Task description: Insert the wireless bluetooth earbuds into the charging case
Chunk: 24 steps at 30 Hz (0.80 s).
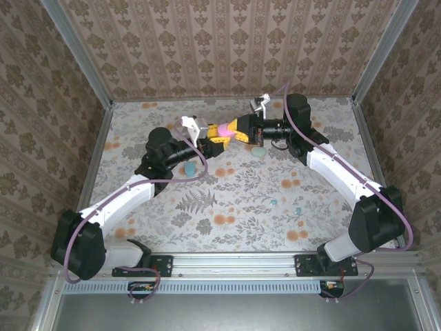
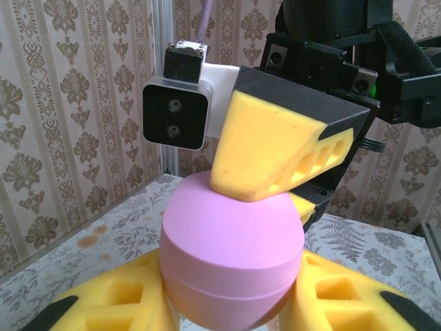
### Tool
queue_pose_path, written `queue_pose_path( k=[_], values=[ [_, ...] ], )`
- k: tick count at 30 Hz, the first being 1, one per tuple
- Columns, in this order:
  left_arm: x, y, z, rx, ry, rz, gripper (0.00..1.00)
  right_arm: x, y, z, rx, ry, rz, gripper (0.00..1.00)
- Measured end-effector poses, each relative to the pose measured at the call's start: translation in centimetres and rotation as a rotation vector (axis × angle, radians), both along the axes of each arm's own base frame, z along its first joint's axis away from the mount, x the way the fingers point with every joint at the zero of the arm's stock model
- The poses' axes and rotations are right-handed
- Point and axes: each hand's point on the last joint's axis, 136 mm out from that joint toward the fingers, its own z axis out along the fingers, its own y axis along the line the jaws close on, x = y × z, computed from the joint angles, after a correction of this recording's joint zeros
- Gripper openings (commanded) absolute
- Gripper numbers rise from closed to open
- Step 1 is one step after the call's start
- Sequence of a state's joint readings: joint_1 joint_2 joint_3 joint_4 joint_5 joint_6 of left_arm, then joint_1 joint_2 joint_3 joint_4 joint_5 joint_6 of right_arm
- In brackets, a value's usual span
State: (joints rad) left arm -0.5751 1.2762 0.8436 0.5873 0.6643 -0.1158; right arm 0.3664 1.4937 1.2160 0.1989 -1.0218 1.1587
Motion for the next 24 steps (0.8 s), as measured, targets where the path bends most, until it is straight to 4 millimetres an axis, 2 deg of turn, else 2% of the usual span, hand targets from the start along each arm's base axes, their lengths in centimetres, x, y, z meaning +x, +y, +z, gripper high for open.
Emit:
queue_pose_path(
  k=[3,5,10,13,17,21,24],
  values=[
    [0.3,0.1,-0.3,0.006,0.012,0.016,0.63,0.3,-0.1,-0.2,-0.010,-0.015,-0.019,0.23],
    [0.6,0.2,-0.5,0.010,0.023,0.033,0.71,0.6,-0.3,-0.3,-0.017,-0.028,-0.040,0.23],
    [1.2,0.7,-0.6,0.017,0.028,0.087,0.75,1.9,-1.7,-1.5,-0.052,-0.038,-0.152,0.23],
    [1.3,1.5,-0.4,0.014,0.024,0.139,0.76,3.1,-2.8,-3.4,-0.101,-0.031,-0.246,0.22],
    [1.4,3.1,0.4,0.009,0.003,0.219,0.77,5.0,-3.8,-8.1,-0.202,0.050,-0.341,0.22],
    [1.7,4.7,1.2,0.007,-0.003,0.284,0.77,7.1,-4.4,-15.3,-0.333,0.188,-0.401,0.21],
    [1.9,5.4,1.2,0.013,0.007,0.314,0.77,7.7,-4.8,-20.6,-0.422,0.286,-0.427,0.21]
  ],
)
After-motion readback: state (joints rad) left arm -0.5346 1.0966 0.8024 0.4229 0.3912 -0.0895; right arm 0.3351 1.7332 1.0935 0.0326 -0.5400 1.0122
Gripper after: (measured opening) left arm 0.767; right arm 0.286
